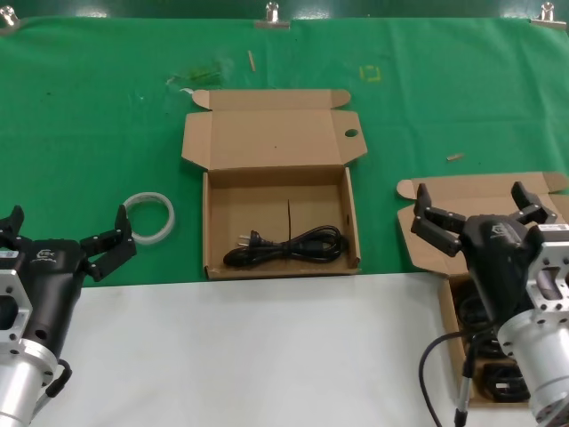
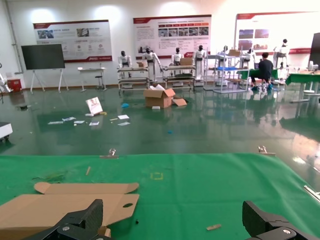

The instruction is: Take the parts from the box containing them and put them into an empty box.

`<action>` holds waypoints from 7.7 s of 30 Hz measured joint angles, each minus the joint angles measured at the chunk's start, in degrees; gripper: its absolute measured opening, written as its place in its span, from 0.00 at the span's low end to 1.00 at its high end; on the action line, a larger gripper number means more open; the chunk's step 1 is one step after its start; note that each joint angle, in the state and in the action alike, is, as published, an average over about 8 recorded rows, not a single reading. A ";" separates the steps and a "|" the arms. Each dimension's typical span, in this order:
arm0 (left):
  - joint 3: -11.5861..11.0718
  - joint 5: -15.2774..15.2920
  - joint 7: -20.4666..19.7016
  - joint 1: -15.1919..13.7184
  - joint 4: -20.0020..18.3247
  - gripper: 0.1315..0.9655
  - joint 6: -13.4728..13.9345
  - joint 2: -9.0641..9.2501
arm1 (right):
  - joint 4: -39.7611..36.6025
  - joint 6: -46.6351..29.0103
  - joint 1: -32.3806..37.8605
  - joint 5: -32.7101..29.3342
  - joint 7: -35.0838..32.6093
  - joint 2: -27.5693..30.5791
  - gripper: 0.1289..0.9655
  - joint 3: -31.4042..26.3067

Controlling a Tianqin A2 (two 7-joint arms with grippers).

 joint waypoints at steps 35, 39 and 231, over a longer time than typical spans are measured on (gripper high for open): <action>0.00 0.01 -0.01 0.00 0.00 1.00 0.00 0.00 | 0.12 -0.65 -0.45 -1.14 1.77 -0.01 1.00 0.75; 0.00 0.01 -0.01 0.00 0.00 1.00 0.00 0.00 | 0.12 -0.65 -0.45 -1.14 1.77 -0.01 1.00 0.75; 0.00 0.01 -0.01 0.00 0.00 1.00 0.00 0.00 | 0.12 -0.65 -0.45 -1.14 1.76 -0.01 1.00 0.75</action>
